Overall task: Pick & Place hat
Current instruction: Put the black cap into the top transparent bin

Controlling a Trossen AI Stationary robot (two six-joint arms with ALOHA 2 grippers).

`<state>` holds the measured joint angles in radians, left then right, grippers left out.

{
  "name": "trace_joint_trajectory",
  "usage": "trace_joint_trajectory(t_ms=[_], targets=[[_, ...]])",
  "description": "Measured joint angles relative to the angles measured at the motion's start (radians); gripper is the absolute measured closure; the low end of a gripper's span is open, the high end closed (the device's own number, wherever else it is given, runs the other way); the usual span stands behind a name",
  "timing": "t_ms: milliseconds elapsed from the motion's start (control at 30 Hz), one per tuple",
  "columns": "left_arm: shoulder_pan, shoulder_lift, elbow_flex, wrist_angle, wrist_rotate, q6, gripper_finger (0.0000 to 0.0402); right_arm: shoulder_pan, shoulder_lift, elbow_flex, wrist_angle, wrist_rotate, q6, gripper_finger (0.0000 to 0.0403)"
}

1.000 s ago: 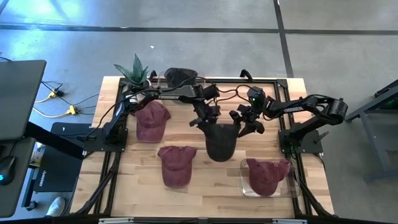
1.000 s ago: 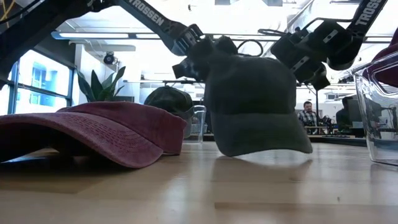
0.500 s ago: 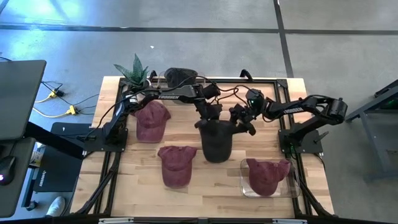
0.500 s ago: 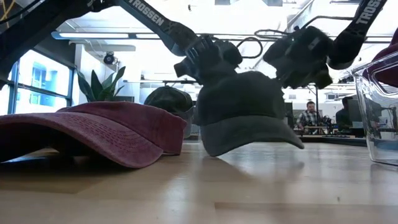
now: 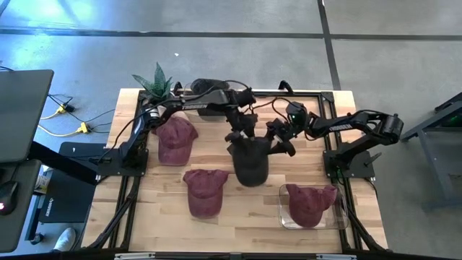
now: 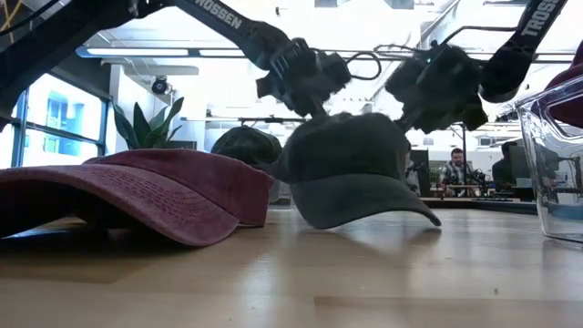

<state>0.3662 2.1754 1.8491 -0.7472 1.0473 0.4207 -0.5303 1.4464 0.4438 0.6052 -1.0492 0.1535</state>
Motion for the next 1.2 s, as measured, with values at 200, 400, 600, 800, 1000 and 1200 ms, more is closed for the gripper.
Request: trace_joint_trajectory(t_ms=[200,400,600,800,1000,1200], targets=[[0.014,-0.001,0.063,-0.046,0.063,0.022,0.0037,0.006,0.0,0.0,0.102,-0.057,0.033,0.0124],[0.026,-0.001,0.092,-0.116,-0.066,0.019,0.0037,-0.008,0.0,0.0,0.037,0.057,0.008,0.0132],[0.026,-0.001,0.179,-0.244,-0.425,-0.027,0.0037,-0.036,0.0,0.0,-0.075,0.155,-0.017,0.0123],[0.018,-0.001,0.214,-0.366,-0.439,-0.029,0.0037,-0.062,0.0,0.0,-0.154,0.198,-0.049,0.0098],[0.013,-0.046,0.119,-0.311,-0.322,-0.027,0.0037,-0.112,0.0,0.0,-0.079,0.319,-0.04,0.0078],[-0.017,-0.138,-0.112,0.059,-0.354,-0.144,0.0037,-0.179,-0.002,0.0,-0.026,0.329,0.011,0.0079]])
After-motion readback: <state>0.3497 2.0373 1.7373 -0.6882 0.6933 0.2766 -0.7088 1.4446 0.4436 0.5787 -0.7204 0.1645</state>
